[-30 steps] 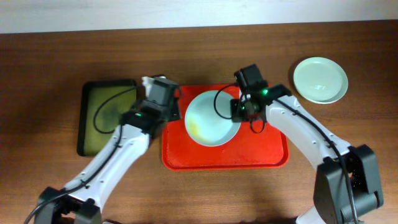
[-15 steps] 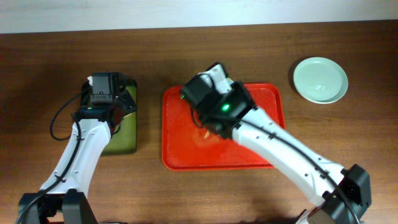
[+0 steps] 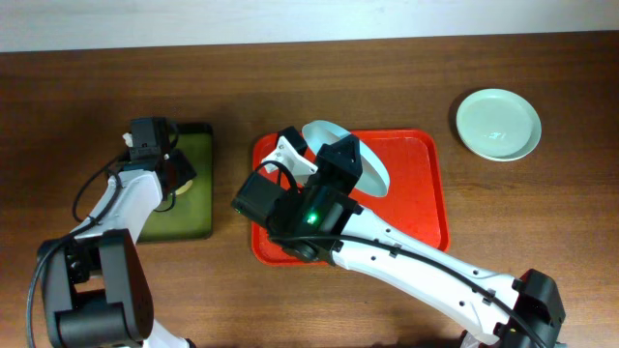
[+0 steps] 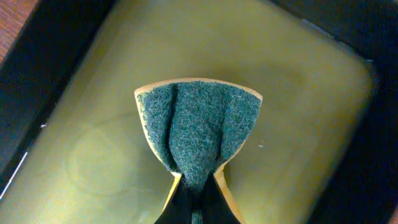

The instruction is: Clean dirty plates on tray and stack at the side

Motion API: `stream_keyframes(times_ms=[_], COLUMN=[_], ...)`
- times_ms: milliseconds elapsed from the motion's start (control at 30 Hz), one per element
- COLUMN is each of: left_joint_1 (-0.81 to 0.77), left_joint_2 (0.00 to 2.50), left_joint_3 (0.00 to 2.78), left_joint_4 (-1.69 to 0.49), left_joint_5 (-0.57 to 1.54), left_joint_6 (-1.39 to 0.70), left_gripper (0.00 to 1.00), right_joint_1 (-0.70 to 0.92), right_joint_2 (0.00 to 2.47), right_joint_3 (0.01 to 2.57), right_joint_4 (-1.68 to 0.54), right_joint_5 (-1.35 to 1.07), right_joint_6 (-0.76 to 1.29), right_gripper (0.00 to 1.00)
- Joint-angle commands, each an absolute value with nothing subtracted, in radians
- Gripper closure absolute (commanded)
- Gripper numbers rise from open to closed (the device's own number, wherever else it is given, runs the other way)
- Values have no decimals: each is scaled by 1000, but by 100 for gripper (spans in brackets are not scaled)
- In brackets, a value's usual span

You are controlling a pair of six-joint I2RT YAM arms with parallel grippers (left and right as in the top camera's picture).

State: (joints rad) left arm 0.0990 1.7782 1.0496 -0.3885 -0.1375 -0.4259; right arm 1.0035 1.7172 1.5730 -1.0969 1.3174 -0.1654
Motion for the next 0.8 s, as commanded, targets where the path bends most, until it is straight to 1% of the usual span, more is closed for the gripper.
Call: stream_keyframes(times_ms=[0,100,267,400,500,533,633,667,700,733,767], left_joint_1=[101,101,101,101,101,101,101,101,101,101,101], left_joint_2=[1826,1861,1882,1834,1743,1702,1588,1562,1528,1506,1495], left_joint_3=[1040,1040,1042,1071,1103,1109,1110,1110,1110,1110,1110], left_joint_4=[-381,-378,-375,-416,-471,-484,-493,-497,-510,-522,-535], left_joint_5=[-140,-185,-179,-152,-142,-139,-80,-62,-41,-36,-36], left_joint_6=[-409,-409,-410,-409,-410,-410,-410,-410,-410,-410,-410], left_gripper=[100,100,100,66,57,51,25,10,1,1,1], right_joint_1=[1009,1009,1008,1008,1008,1008,1007,997,981,951,925], right_joint_2=[1695,1695,1695,1695,1695,1695,1695,1695,1695,1696,1696], right_joint_3=[1592,1592,1592,1592,1592,1592,1592,1592,1591,1586,1586], right_joint_4=[-1101,-1105,-1104,-1103,-1100,-1096,-1074,-1073,-1068,-1058,-1058], right_joint_5=[1371,1370,1370,1370,1370,1370,1304,1187,1101,1029,1011], right_joint_6=[-188,-187,-187,-187,-187,-186,-183,-183,-183,-183,-180], right_gripper=[96,96,96,96,96,96,96,96,96,96,96])
